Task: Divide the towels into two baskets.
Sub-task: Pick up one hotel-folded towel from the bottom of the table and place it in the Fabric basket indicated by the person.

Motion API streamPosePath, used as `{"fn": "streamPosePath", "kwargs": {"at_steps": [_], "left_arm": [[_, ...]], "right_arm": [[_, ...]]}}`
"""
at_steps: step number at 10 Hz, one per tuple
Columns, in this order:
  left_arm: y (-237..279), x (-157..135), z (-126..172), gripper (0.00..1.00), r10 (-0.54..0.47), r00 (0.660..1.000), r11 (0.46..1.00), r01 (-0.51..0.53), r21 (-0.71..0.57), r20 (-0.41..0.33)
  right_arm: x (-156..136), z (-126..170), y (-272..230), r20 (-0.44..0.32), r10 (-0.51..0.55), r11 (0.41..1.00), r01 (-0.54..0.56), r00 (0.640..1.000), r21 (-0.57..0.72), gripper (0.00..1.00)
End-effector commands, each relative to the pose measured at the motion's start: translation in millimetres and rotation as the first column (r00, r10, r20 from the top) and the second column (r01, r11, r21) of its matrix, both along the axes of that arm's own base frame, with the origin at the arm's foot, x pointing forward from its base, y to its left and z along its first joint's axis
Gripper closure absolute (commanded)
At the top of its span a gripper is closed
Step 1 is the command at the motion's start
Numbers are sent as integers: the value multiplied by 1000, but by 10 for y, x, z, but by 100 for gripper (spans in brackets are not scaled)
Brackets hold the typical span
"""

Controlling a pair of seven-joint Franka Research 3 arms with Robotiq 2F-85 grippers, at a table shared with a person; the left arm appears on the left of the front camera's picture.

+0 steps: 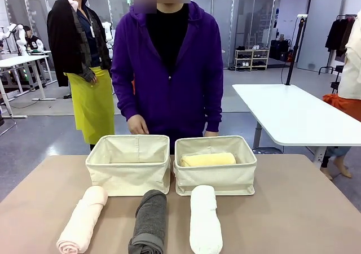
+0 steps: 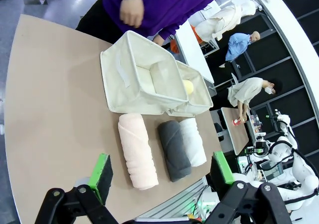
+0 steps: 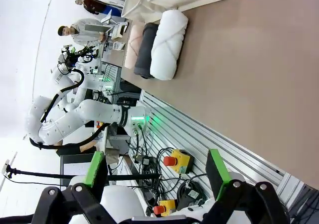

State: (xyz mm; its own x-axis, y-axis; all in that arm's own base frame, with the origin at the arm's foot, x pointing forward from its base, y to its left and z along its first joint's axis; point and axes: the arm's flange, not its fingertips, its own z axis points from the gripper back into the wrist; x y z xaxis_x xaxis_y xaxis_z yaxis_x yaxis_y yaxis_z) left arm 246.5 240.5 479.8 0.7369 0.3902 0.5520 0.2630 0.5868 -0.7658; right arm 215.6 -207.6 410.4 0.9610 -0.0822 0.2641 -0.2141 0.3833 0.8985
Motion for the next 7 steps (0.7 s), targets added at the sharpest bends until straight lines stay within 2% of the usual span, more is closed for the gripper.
{"fn": "streamPosePath", "kwargs": {"at_steps": [1, 7], "left_arm": [[9, -23, 14, 0, -5, 1000, 1000, 5, -14, 17], [9, -23, 14, 0, -5, 1000, 1000, 5, -14, 17]], "right_arm": [[22, 18, 13, 20, 3, 1000, -3, 1000, 4, 0], [22, 18, 13, 20, 3, 1000, -3, 1000, 4, 0]]}}
